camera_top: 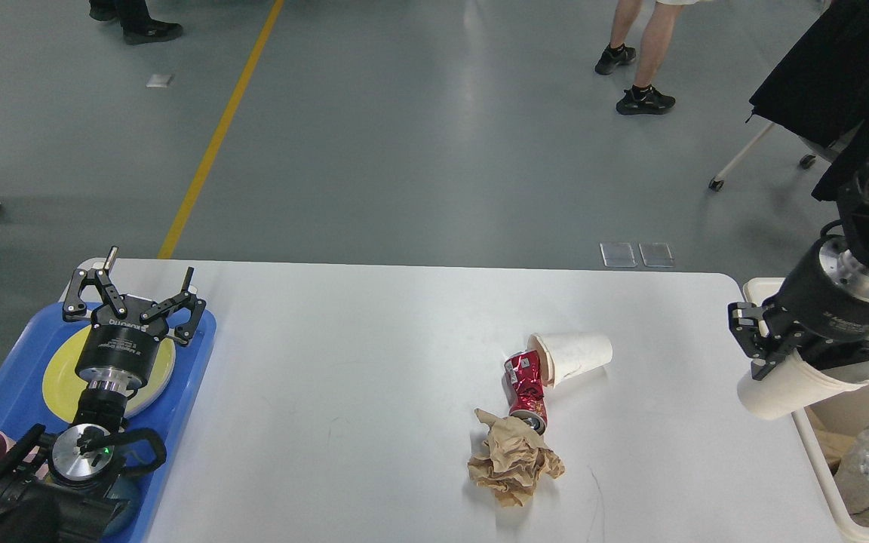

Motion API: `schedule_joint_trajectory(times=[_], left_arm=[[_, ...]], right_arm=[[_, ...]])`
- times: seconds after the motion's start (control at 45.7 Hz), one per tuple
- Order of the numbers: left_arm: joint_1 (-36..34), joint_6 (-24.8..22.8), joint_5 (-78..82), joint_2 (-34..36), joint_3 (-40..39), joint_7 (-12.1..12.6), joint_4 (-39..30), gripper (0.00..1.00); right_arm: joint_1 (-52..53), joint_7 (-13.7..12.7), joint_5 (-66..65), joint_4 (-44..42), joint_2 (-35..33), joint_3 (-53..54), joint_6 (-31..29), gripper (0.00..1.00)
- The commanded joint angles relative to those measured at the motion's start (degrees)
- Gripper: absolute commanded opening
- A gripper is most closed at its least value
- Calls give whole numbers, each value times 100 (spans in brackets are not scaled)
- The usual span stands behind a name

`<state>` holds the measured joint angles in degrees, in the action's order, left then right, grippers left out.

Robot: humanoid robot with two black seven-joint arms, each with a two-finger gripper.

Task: Tidy desktop
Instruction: 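Grasp the white paper cup and lift it toward the bin, then lower the cup into the bin and release it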

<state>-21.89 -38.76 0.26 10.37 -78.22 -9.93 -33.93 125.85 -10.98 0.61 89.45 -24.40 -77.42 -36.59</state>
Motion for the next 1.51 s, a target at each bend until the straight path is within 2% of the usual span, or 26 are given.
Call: schedule_joint_trajectory(times=[0.0, 0.197, 0.46, 0.679, 0.941, 1.073, 1.204, 1.226, 1.27, 1.489], left_arm=[[1, 0, 0, 0, 0, 0, 0, 97], [1, 0, 0, 0, 0, 0, 0, 97], [1, 0, 0, 0, 0, 0, 9, 97], [1, 0, 0, 0, 0, 0, 0, 97], [1, 0, 0, 0, 0, 0, 9, 97], [1, 0, 0, 0, 0, 0, 9, 97], [1, 9, 0, 0, 0, 0, 0, 97], [1, 9, 0, 0, 0, 0, 0, 97], [1, 9, 0, 8, 0, 0, 9, 97], [1, 9, 0, 0, 0, 0, 9, 97]], right_arm=[[-96, 0, 1, -68, -64, -80, 29, 0], [-903, -27, -122, -814, -662, -230, 38, 0], [-2714, -27, -122, -2703, -891, -2, 20, 0], [-4269, -27, -122, -4470, -1154, 815, 38, 0], [-5948, -18, -131, -6307, -1041, 1405, 187, 0], [-6678, -9, -131, -6844, -777, 1677, 819, 0], [-7670, 17, -122, -7152, -470, 2046, 2338, 0], [-8011, 17, -122, -7283, -347, 2142, 2767, 0], [-8295, 17, -122, -7494, -206, 2222, 3078, 0], [-9113, 17, -113, -8391, 260, 2477, 3369, 0]])
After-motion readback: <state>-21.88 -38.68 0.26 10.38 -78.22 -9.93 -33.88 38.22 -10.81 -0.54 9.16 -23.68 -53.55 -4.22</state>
